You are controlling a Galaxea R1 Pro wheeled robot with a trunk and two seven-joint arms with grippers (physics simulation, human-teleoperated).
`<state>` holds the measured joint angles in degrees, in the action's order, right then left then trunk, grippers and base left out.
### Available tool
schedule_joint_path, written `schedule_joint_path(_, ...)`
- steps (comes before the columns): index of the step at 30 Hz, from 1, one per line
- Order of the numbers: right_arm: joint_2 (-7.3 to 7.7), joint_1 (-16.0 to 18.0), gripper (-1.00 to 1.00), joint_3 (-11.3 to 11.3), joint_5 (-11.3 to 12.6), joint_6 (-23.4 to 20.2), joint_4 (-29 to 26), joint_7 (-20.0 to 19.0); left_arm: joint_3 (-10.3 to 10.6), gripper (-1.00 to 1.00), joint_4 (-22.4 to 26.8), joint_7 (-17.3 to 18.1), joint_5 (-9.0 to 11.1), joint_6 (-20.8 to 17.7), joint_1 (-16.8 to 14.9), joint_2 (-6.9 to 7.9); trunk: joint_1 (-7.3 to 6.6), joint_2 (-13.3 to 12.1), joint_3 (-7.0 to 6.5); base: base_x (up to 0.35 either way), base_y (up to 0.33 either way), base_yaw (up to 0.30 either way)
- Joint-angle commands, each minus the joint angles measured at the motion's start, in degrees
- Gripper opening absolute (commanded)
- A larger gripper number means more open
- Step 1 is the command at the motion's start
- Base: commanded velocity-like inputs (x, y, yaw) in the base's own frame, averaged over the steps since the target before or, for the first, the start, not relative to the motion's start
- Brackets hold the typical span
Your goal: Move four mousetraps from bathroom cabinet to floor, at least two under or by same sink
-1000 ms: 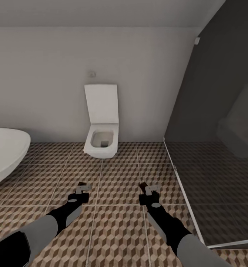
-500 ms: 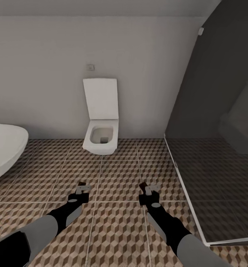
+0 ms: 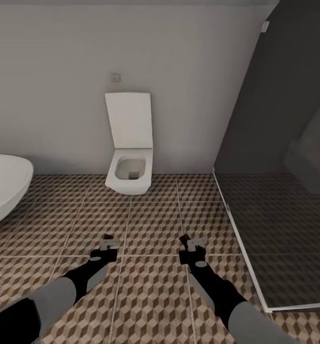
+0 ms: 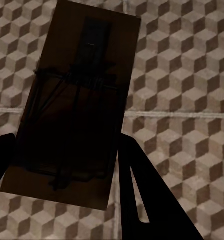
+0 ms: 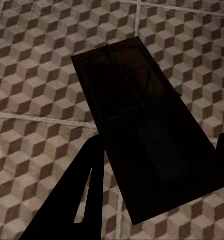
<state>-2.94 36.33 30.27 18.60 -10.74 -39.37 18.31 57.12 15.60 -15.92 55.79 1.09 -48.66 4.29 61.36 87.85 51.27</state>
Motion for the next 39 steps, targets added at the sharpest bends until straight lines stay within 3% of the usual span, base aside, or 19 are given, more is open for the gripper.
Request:
schedule_joint_path(1, 0.03, 0.05, -1.0, 0.31, 0.38, -0.24, -0.09, 0.59, 0.49, -1.0, 0.15, -0.45, 0.36, 0.05, -0.03, 0.01, 0.22, 0.44, 0.32, 0.0, 0.0, 0.0)
schedule_joint_path(39, -0.05, 0.05, -1.0, 0.31, 0.38, -0.24, -0.1, 0.59, 0.54, -1.0, 0.13, -0.43, 0.29, 0.05, -0.03, -0.16, 8.57, 15.68, 10.6, 0.0, 0.0, 0.0)
